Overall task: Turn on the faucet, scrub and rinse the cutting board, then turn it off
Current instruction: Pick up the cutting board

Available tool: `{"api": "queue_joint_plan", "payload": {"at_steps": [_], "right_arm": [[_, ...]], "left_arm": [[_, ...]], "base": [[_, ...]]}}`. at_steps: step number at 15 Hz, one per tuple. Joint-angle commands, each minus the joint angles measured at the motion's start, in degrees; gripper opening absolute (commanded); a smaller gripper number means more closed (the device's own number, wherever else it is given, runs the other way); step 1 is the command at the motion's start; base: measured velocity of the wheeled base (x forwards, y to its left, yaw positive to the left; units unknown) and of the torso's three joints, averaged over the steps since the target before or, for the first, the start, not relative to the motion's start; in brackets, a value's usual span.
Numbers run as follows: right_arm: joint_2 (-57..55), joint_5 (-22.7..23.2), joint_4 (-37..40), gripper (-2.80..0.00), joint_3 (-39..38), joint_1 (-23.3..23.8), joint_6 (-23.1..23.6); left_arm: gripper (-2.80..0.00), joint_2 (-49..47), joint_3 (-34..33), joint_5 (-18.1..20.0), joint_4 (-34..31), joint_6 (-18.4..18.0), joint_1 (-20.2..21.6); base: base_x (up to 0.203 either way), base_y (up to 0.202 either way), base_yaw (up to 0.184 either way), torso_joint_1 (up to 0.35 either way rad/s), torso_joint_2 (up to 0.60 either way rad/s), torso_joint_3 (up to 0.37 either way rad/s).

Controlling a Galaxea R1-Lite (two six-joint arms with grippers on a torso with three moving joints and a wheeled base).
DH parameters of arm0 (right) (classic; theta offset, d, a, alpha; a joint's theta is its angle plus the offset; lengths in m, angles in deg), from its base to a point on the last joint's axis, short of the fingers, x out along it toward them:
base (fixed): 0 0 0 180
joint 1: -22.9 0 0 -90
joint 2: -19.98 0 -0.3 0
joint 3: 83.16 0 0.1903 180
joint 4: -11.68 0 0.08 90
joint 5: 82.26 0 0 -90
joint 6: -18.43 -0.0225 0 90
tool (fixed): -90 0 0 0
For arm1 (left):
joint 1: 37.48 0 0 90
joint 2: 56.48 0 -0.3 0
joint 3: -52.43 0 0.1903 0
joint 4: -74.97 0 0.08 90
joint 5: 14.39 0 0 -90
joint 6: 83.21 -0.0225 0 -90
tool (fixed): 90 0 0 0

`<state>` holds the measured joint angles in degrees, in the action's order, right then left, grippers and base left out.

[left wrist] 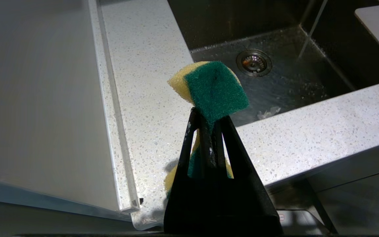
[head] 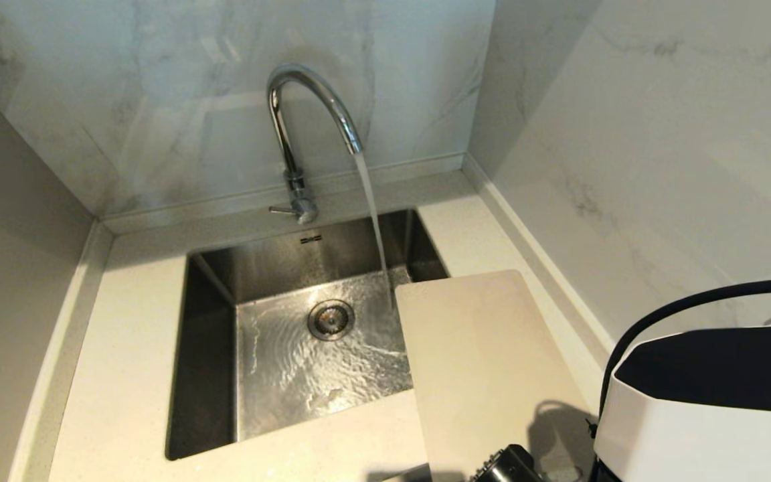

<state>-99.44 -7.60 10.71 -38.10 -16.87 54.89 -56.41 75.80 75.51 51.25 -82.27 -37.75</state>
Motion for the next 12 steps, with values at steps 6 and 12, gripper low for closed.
{"api": "queue_joint_plan", "payload": {"at_steps": [6,12], "right_arm": [[-0.5,-0.3,-0.1,0.00,-0.1,0.0,0.5],[-0.5,-0.7,-0.1,0.00,0.0,0.0,0.6]], "left_arm": [[-2.80,-0.1,0.0,0.0,0.0,0.1,0.0],[-2.80,-0.1,0.0,0.0,-0.1,0.0,0.0]], "base": [[0.000,0.000,0.000,0.000,0.00,0.000],[0.000,0.000,0.000,0.000,0.00,0.000]]}}
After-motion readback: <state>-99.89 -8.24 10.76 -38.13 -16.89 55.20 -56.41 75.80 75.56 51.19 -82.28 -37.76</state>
